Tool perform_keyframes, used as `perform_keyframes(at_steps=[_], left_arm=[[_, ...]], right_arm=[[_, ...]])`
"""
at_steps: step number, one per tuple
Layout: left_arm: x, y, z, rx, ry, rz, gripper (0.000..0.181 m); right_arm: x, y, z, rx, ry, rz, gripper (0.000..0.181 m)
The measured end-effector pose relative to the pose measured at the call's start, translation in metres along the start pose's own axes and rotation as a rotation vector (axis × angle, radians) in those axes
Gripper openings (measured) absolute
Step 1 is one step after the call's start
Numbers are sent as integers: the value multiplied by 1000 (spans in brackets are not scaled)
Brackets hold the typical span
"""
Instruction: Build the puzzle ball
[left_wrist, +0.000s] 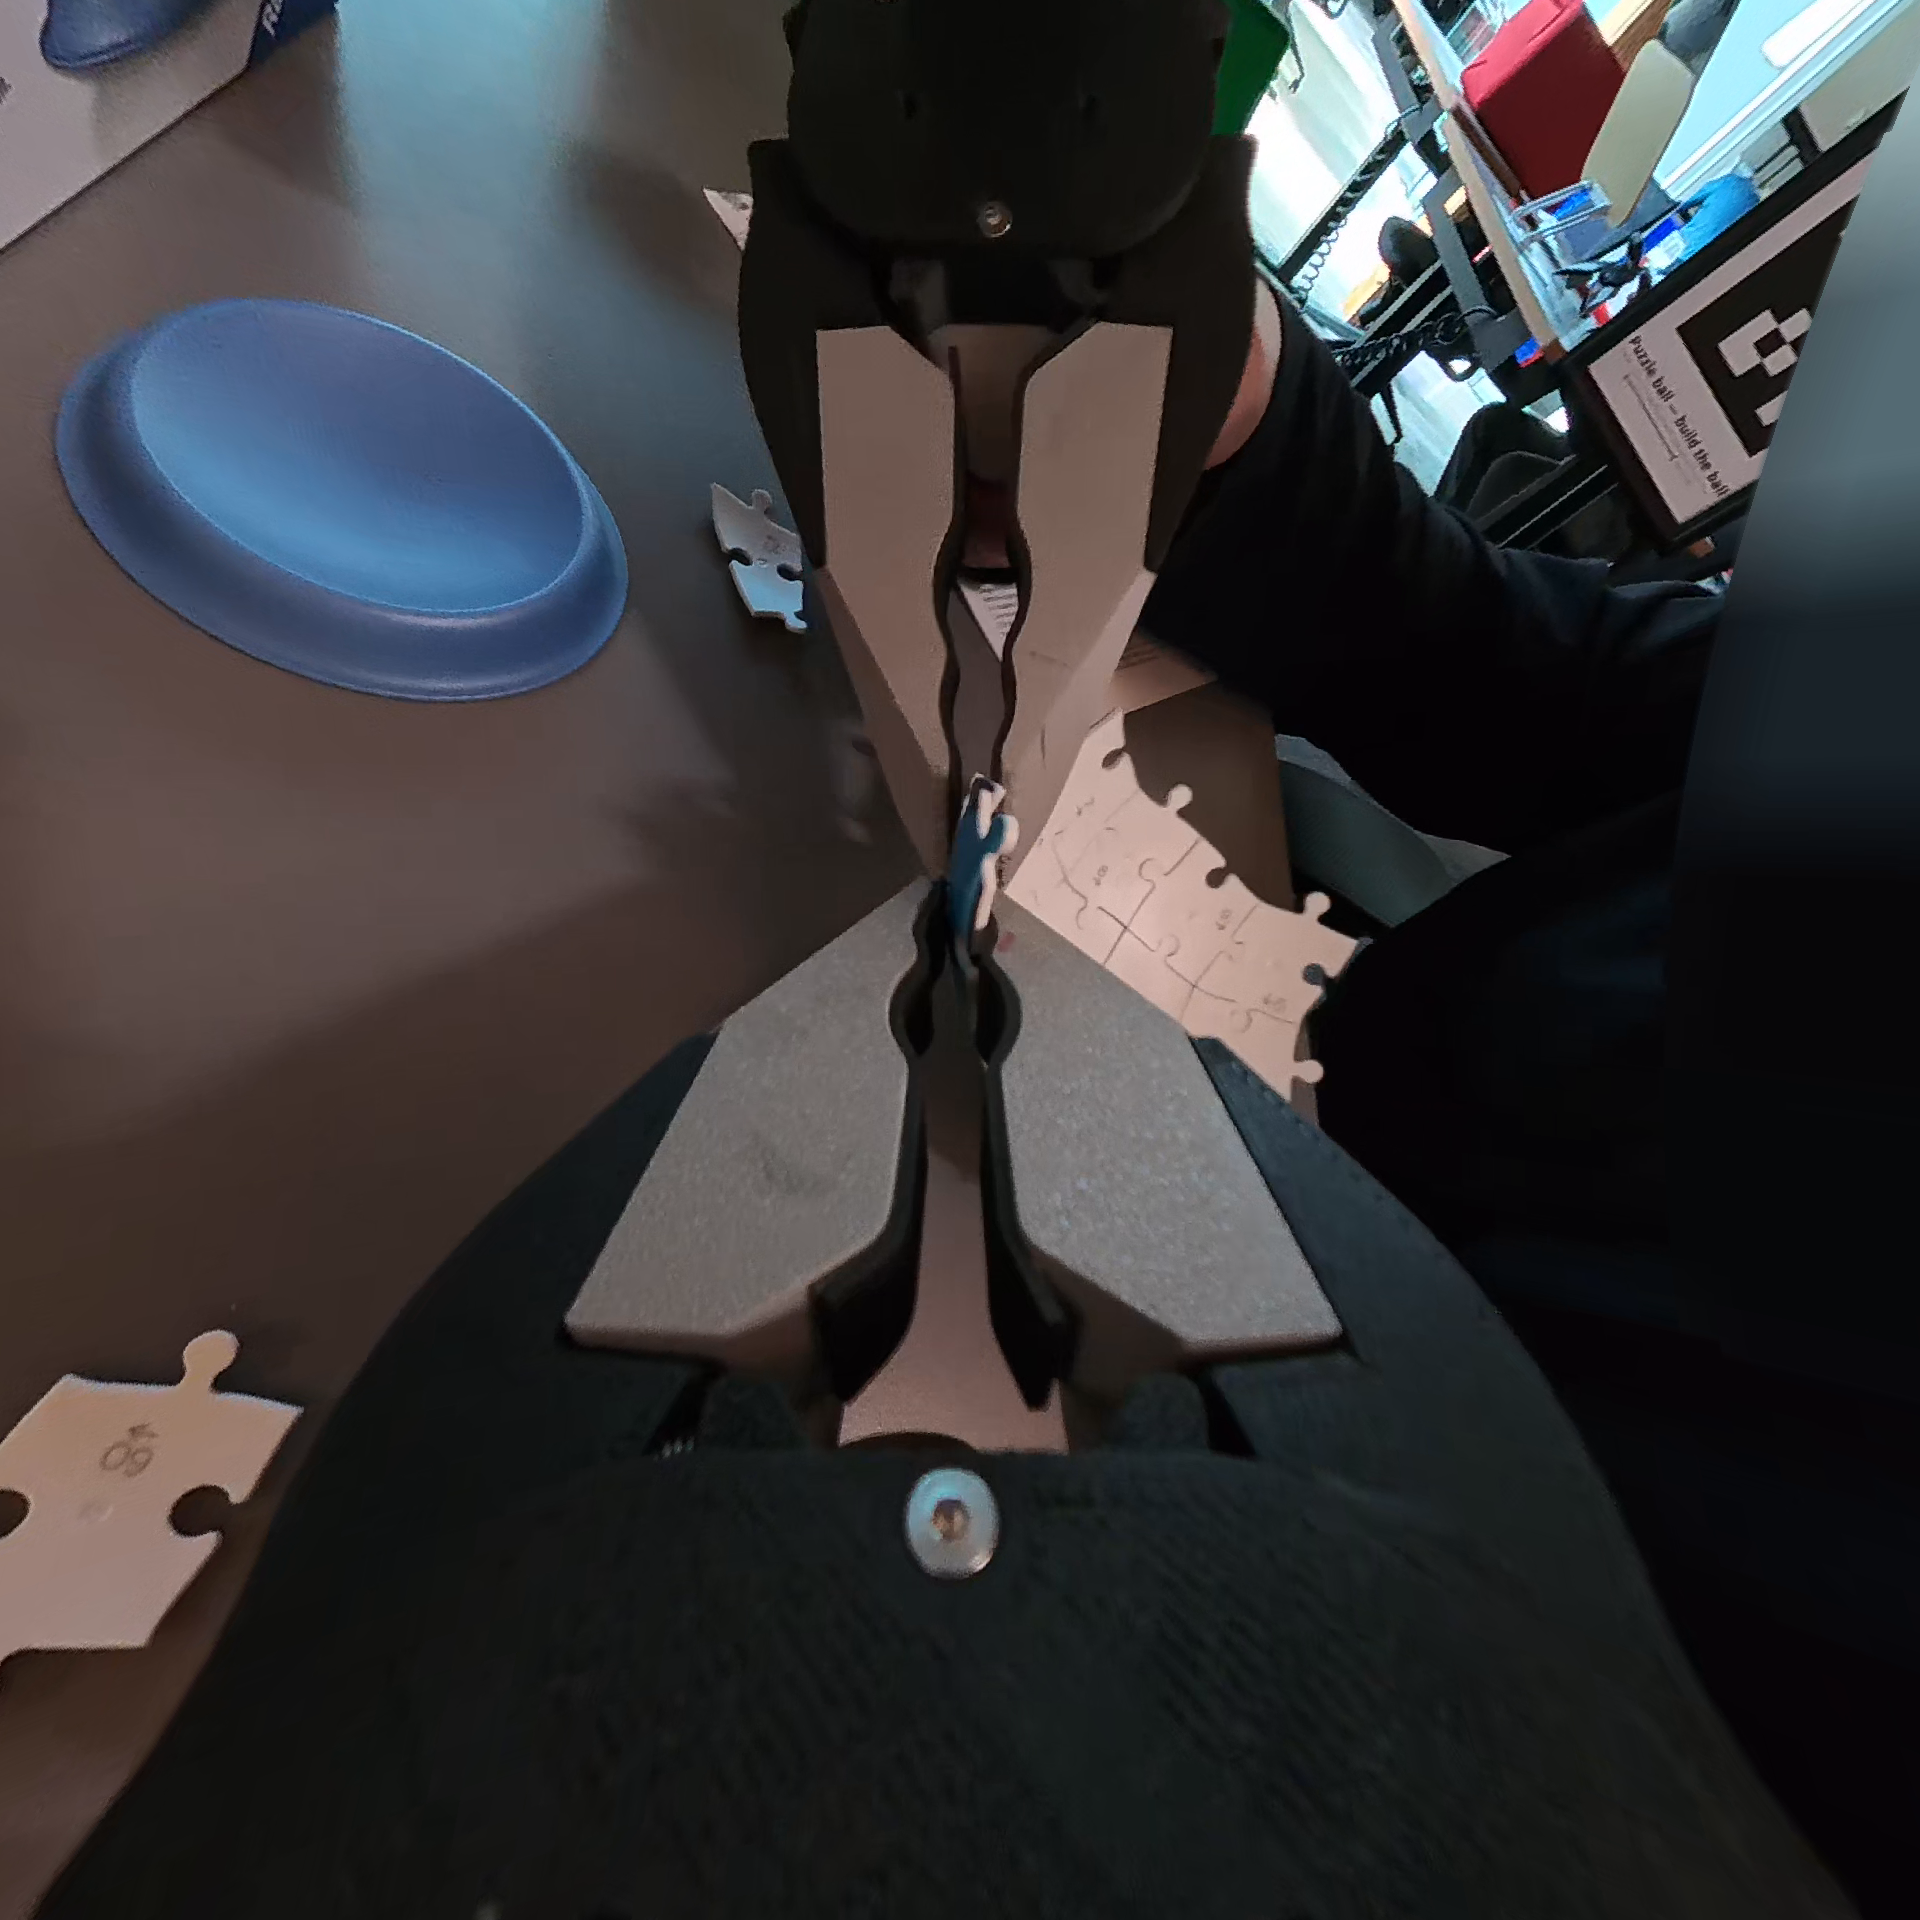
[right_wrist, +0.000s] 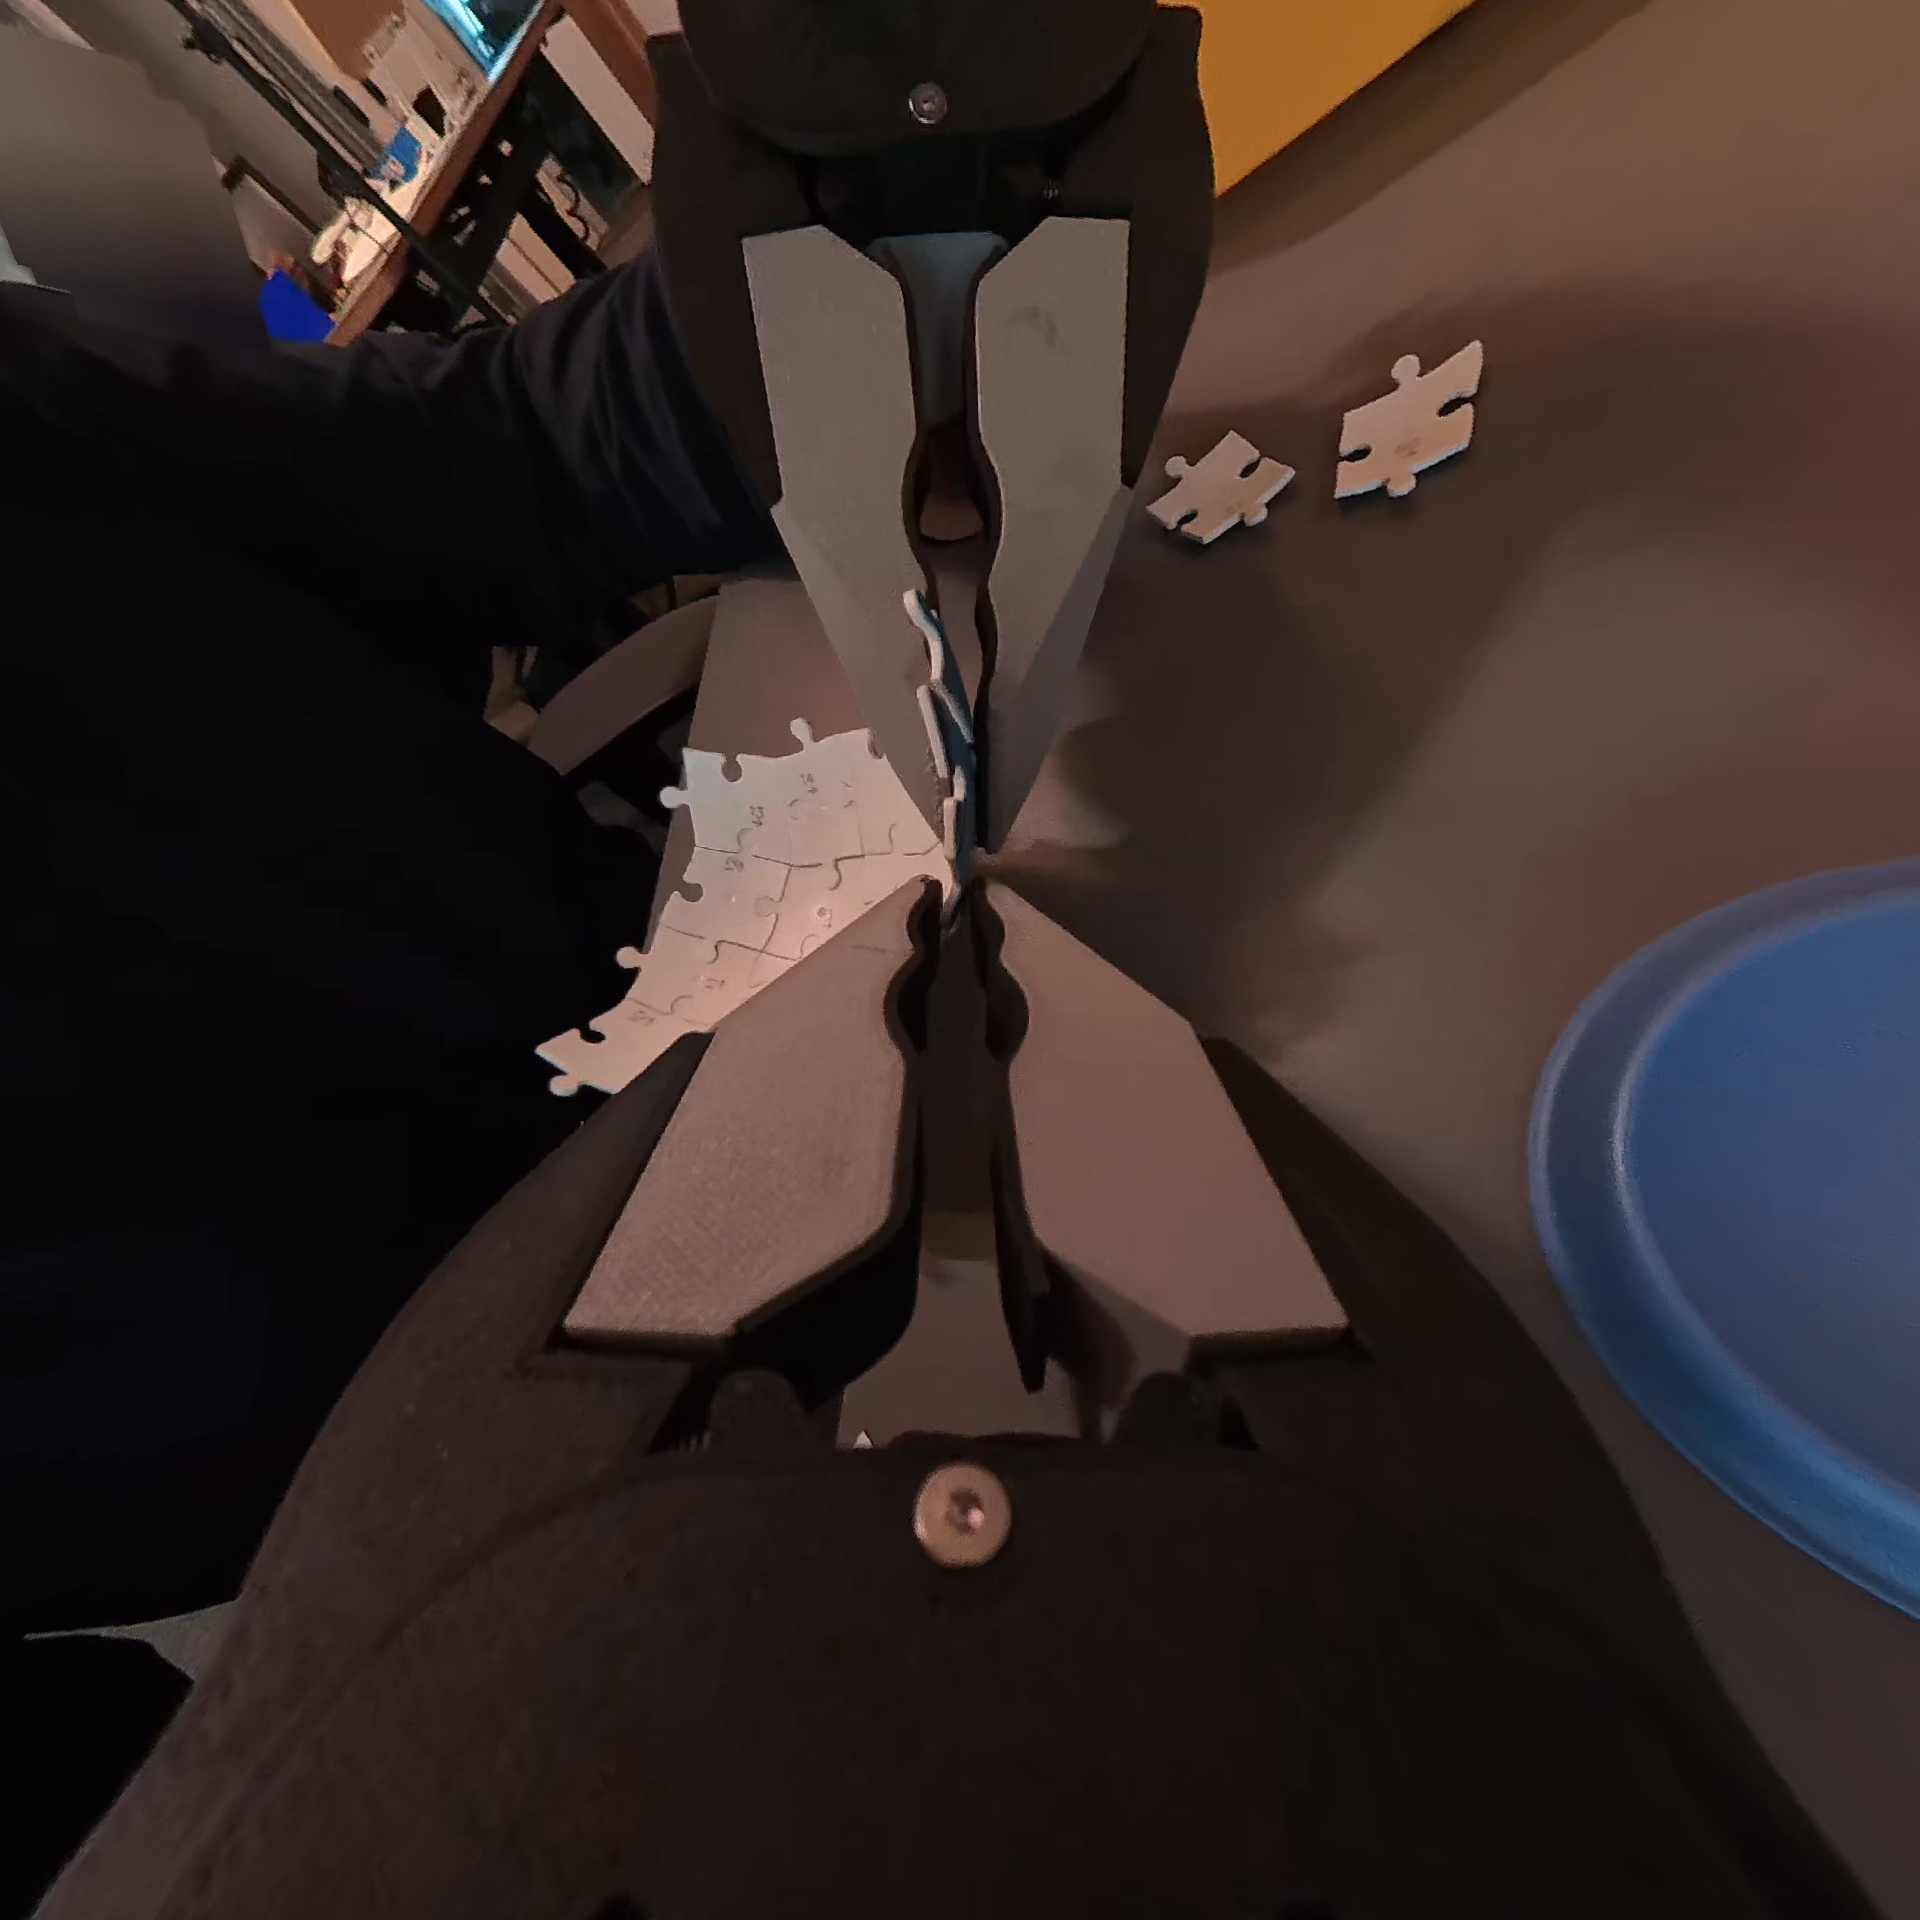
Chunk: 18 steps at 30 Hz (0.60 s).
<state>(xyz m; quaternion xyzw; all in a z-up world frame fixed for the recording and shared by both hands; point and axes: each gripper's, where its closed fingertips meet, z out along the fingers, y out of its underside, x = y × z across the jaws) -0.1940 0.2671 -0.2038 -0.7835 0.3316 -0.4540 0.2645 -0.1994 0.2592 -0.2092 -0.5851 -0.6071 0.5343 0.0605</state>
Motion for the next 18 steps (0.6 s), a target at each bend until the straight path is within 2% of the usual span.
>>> perform_keyframes(at_steps=[4, 13, 18], left_arm=[[3, -3, -2, 16, 19, -8, 0], [2, 0, -1, -5, 4, 0, 0], [10, 0, 1, -10, 29, 8, 0]], right_arm=[[-4, -4, -1, 37, -52, 28, 3], [-3, -2, 2, 20, -38, 9, 1], [-9, 0, 0, 20, -86, 7, 0]])
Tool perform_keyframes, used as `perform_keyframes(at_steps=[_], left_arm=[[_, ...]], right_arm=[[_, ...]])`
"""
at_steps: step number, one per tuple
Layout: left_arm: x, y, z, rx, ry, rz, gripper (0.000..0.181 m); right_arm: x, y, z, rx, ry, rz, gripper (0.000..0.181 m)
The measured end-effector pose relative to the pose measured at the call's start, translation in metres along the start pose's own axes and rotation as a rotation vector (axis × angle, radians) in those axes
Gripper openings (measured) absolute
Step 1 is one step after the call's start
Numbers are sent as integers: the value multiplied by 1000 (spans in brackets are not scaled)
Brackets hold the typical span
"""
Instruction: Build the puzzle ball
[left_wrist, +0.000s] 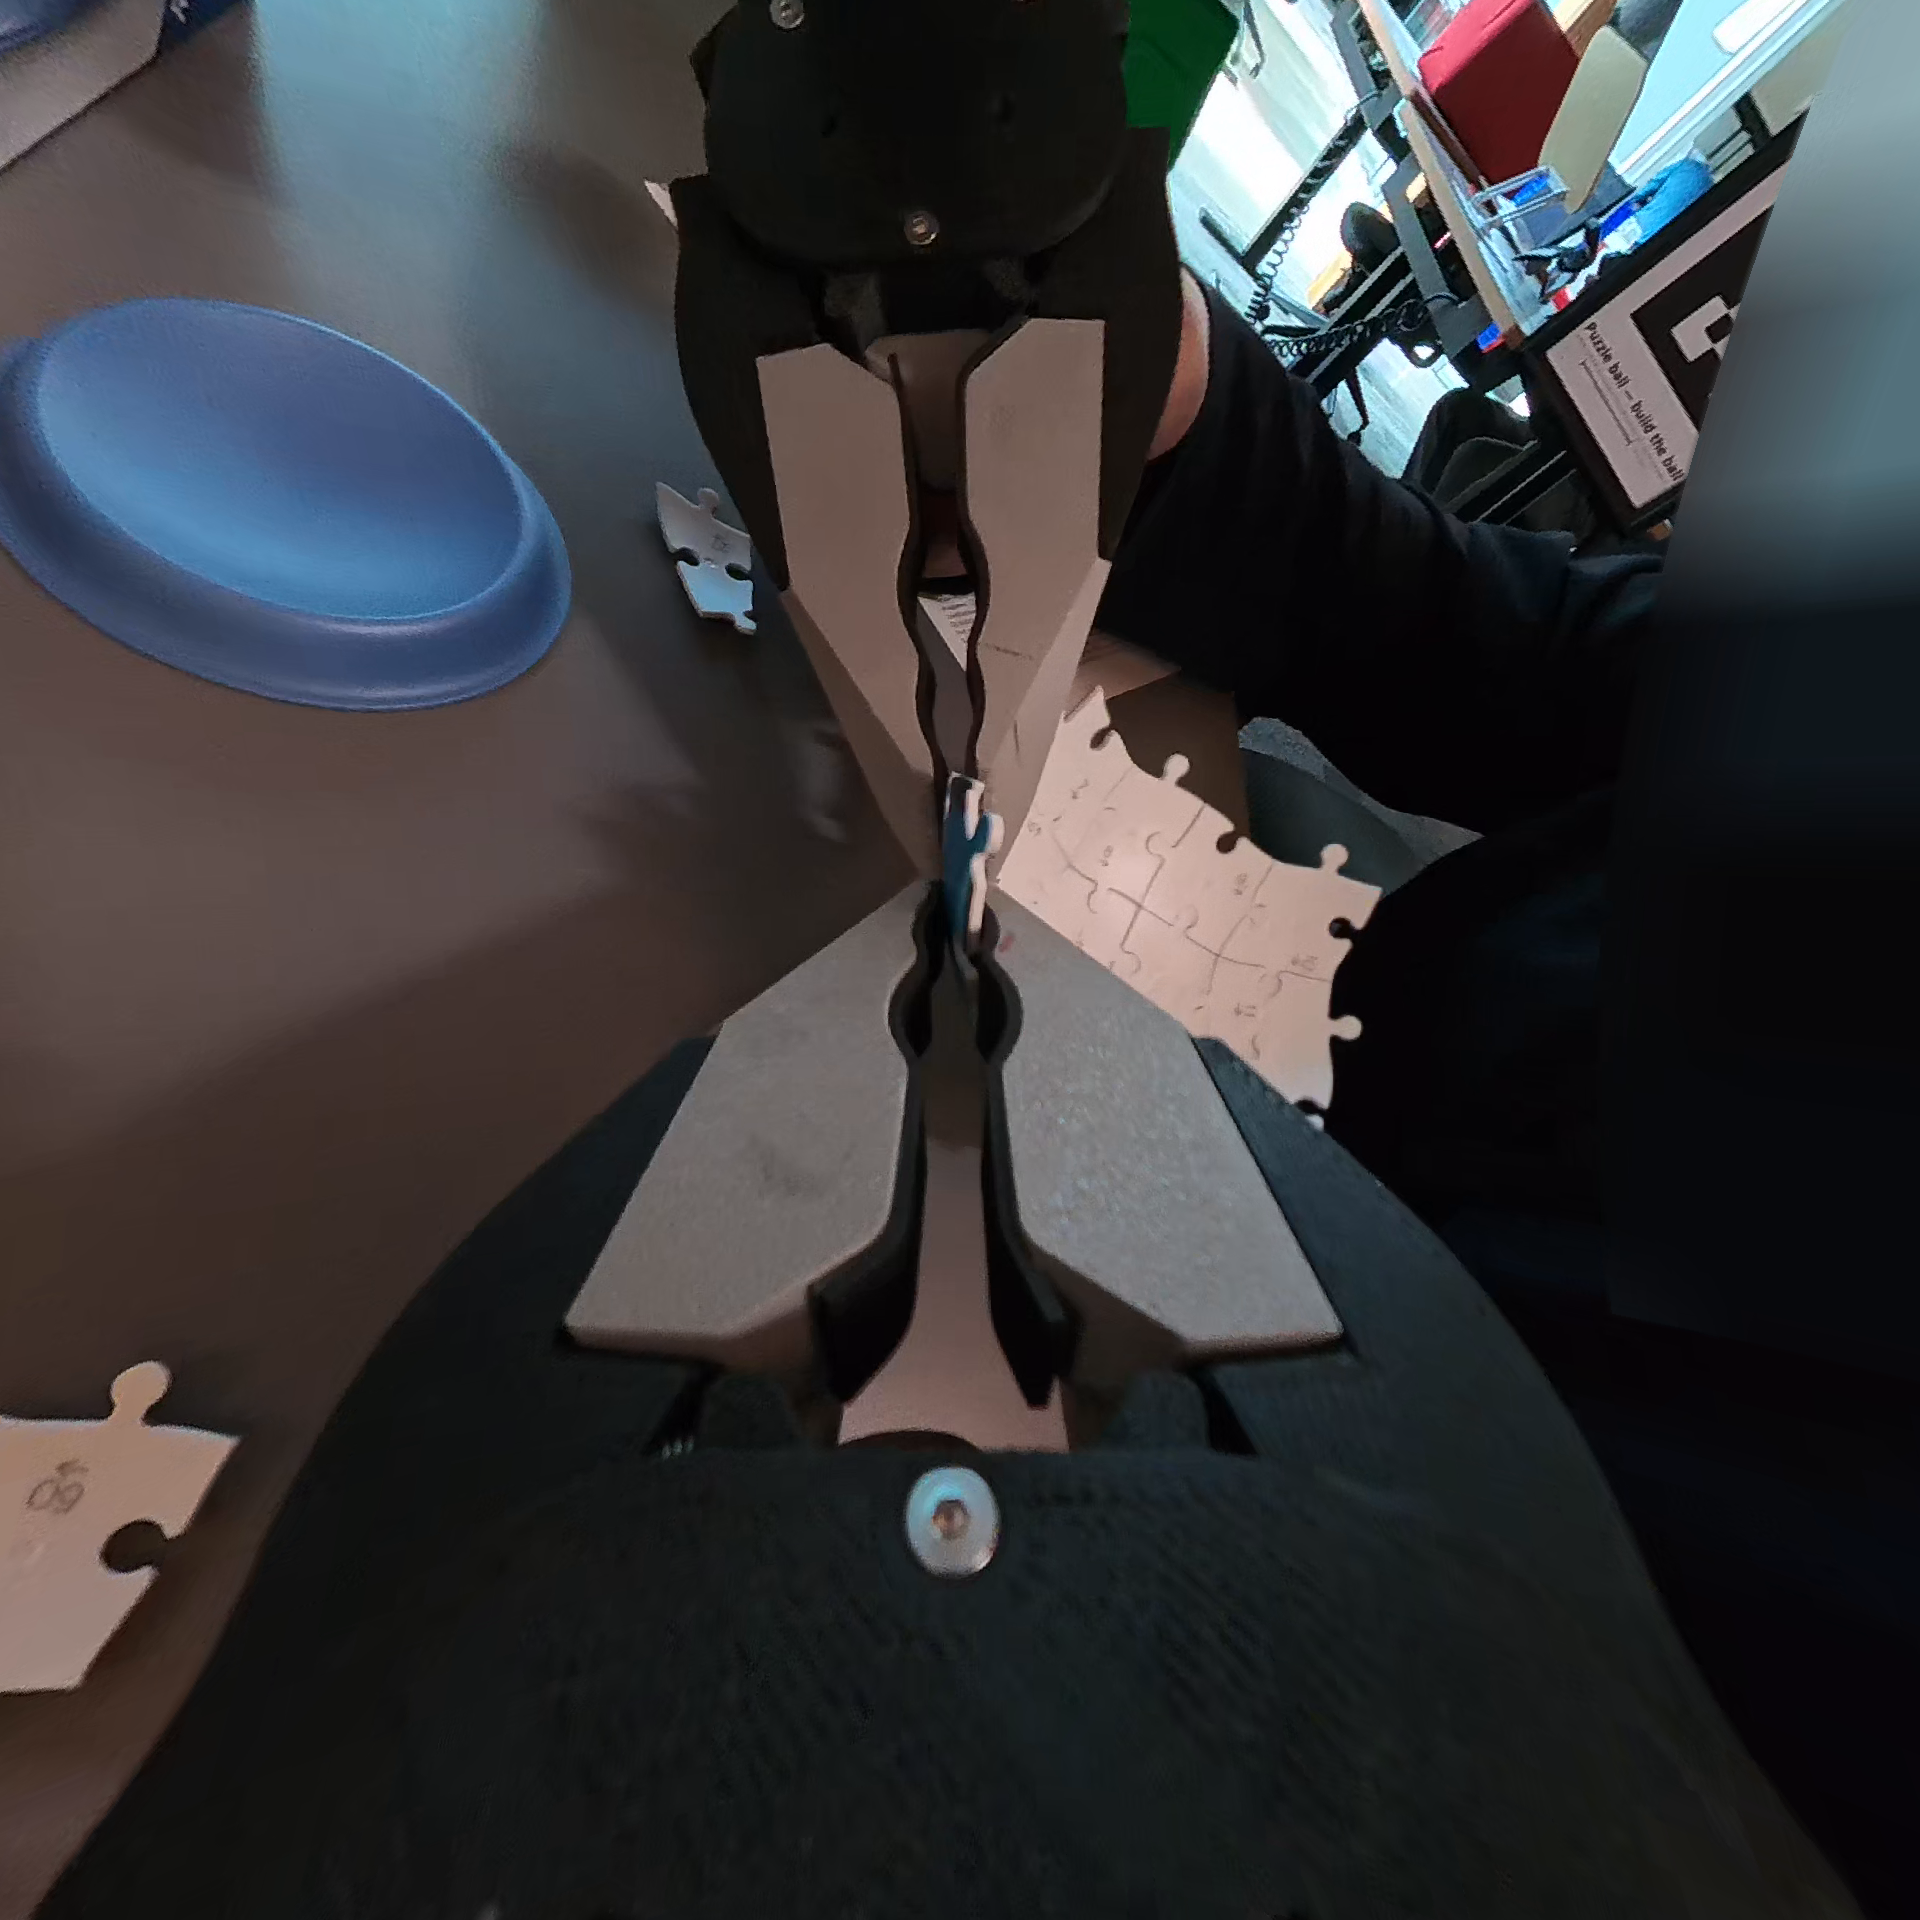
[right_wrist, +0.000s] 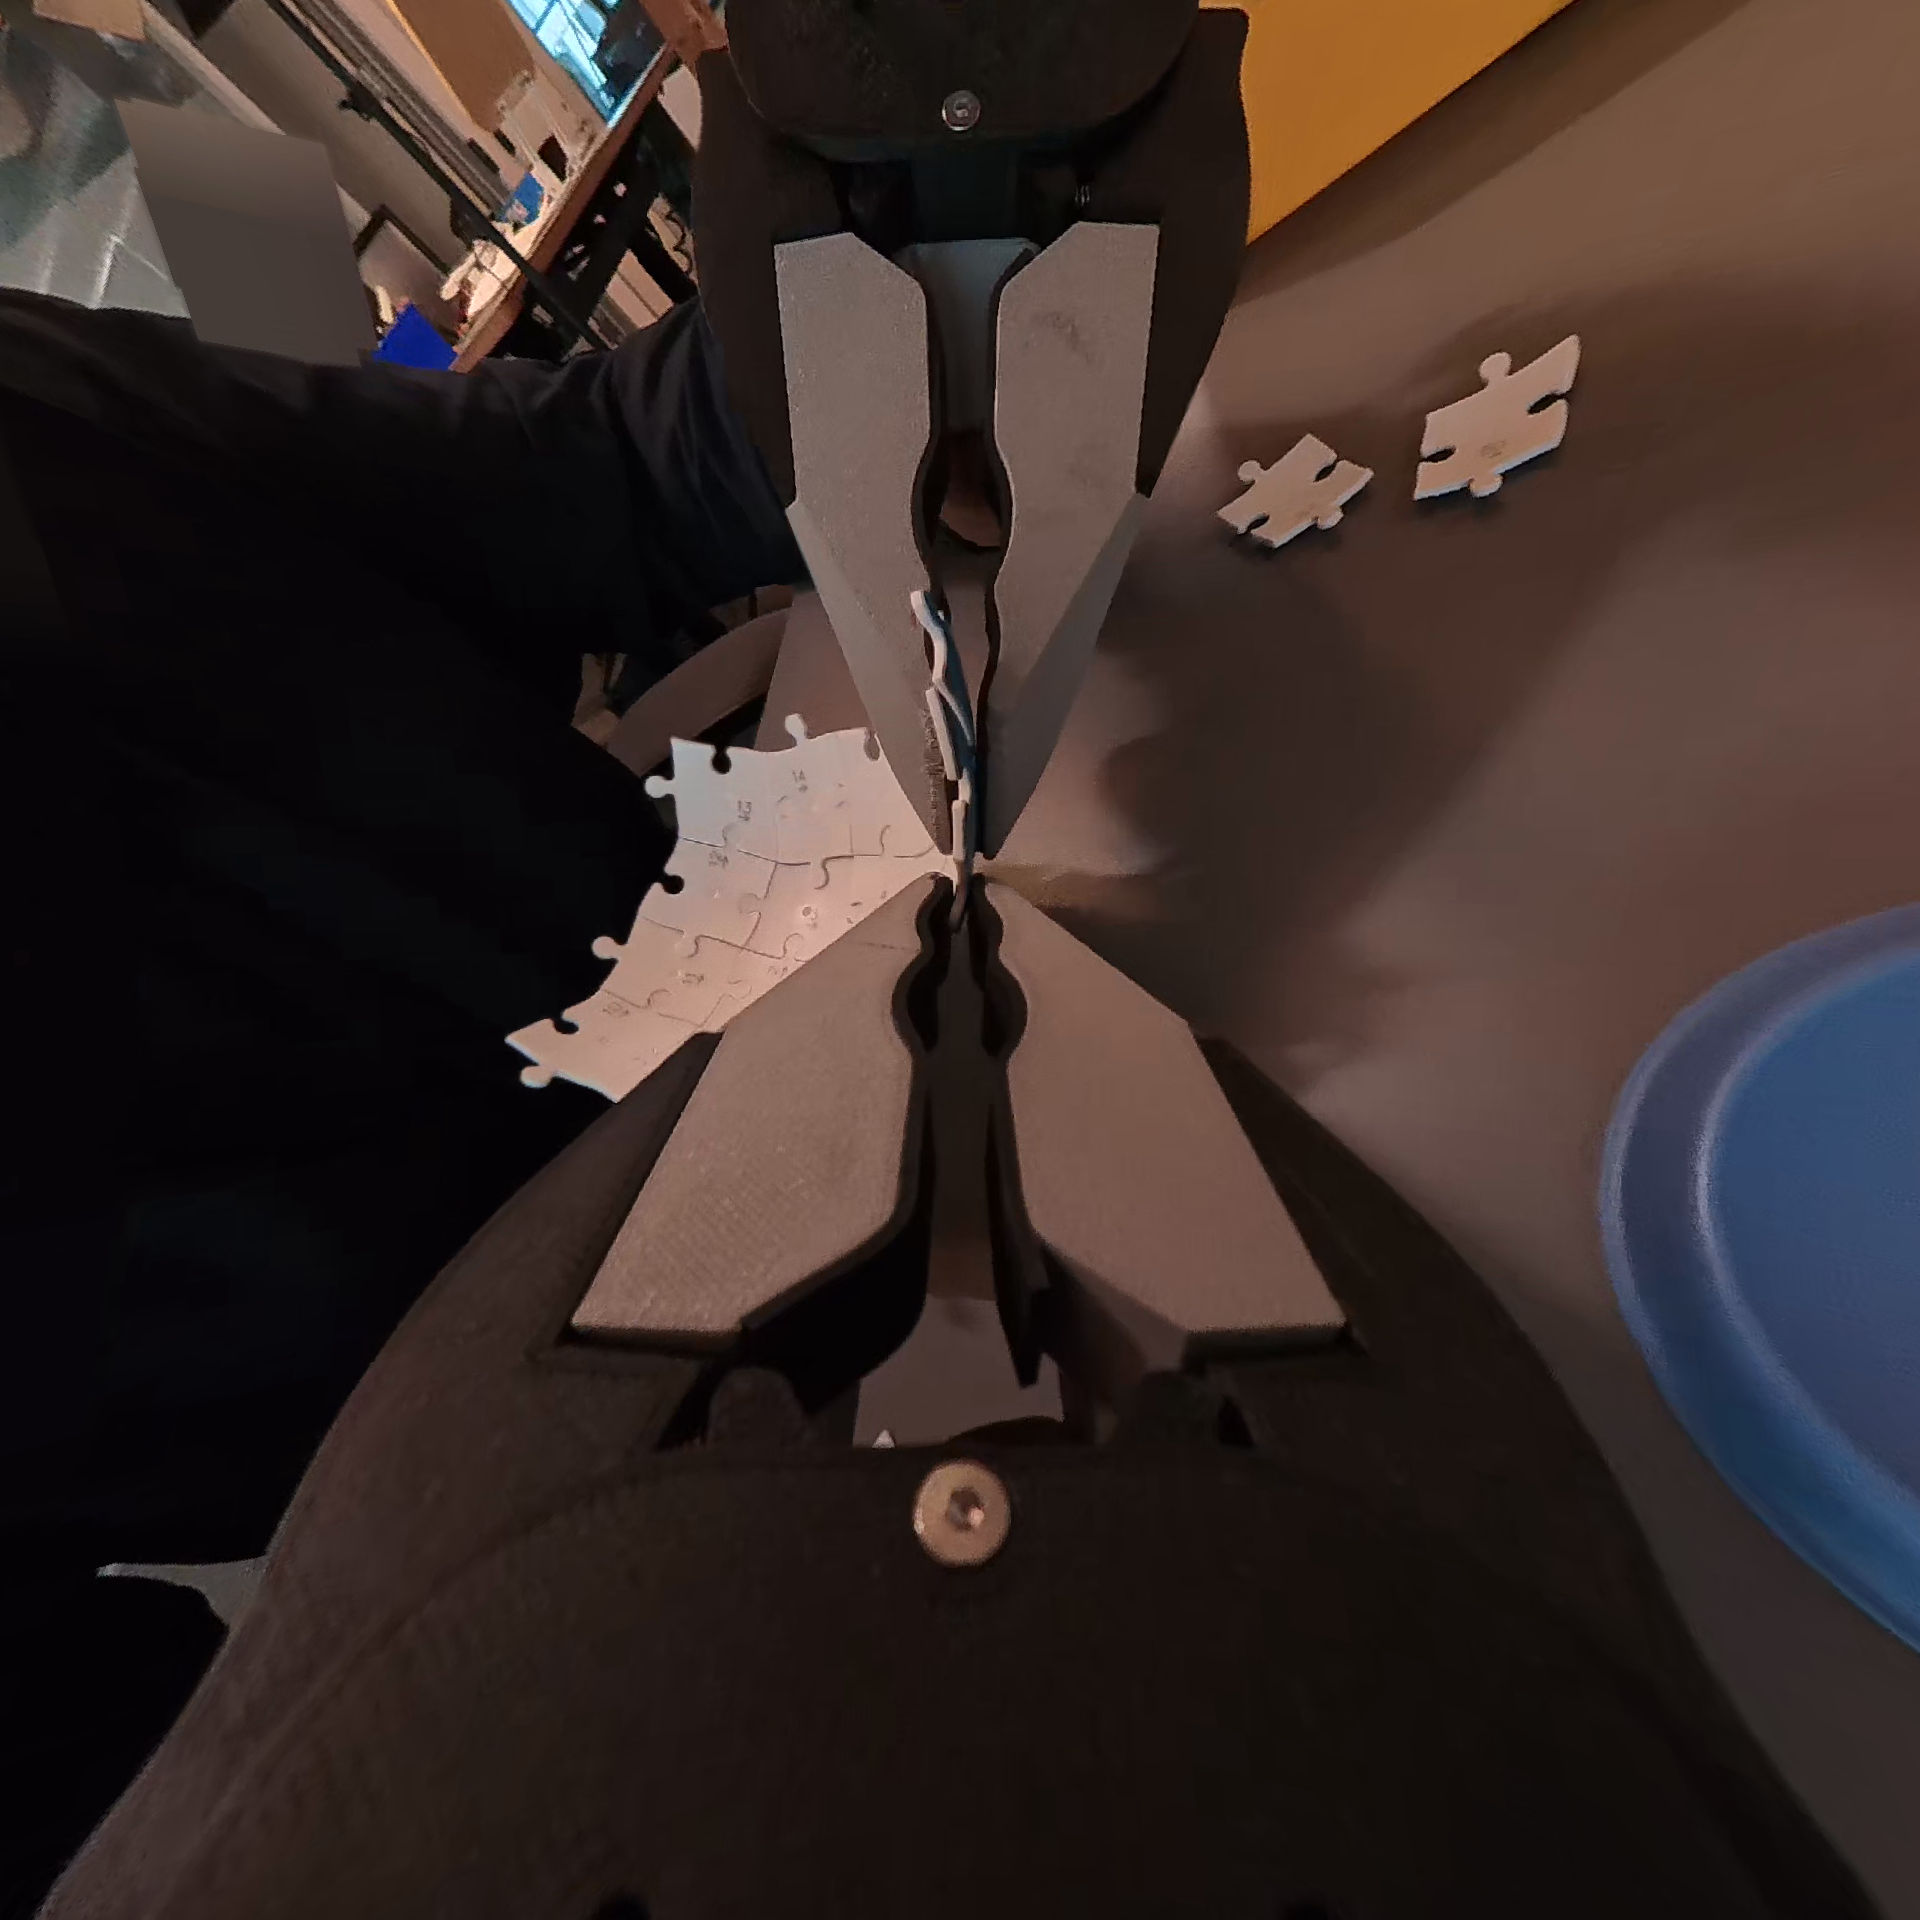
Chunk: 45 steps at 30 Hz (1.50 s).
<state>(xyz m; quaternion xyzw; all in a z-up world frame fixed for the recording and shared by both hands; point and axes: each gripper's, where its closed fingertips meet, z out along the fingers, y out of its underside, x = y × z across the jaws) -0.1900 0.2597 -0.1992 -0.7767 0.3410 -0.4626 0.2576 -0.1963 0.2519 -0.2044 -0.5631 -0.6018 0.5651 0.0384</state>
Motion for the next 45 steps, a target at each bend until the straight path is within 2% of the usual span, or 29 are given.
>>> perform_keyframes(at_steps=[4, 11, 16, 30, 33, 37, 41, 43, 45], left_arm=[[5, -3, -2, 15, 17, 4, 0], [-3, -6, -9, 36, -22, -1, 0], [-7, -3, -6, 16, -38, 4, 0], [-4, -14, -19, 68, -45, -4, 17], [-10, -15, -18, 72, -102, 16, 6], [-16, -13, -18, 48, -172, 61, 0], [-15, -12, -19, 35, -183, 73, 0], [-13, -10, -17, 25, -164, 72, 0], [-10, -10, -14, 23, -149, 74, 0]], right_arm=[[-5, -3, -1, 24, -44, 4, 0], [2, -13, 0, 72, -20, 24, 4], [8, -8, 0, 35, 43, -5, 0], [16, -9, -5, 32, 129, -17, 0], [18, -8, -2, 15, 157, -28, 0], [17, -7, 0, 6, 152, -25, 0], [17, -7, 1, 8, 142, -21, 0], [14, -13, 0, 46, 116, -12, 6], [10, -18, -3, 77, 84, -2, 3]])
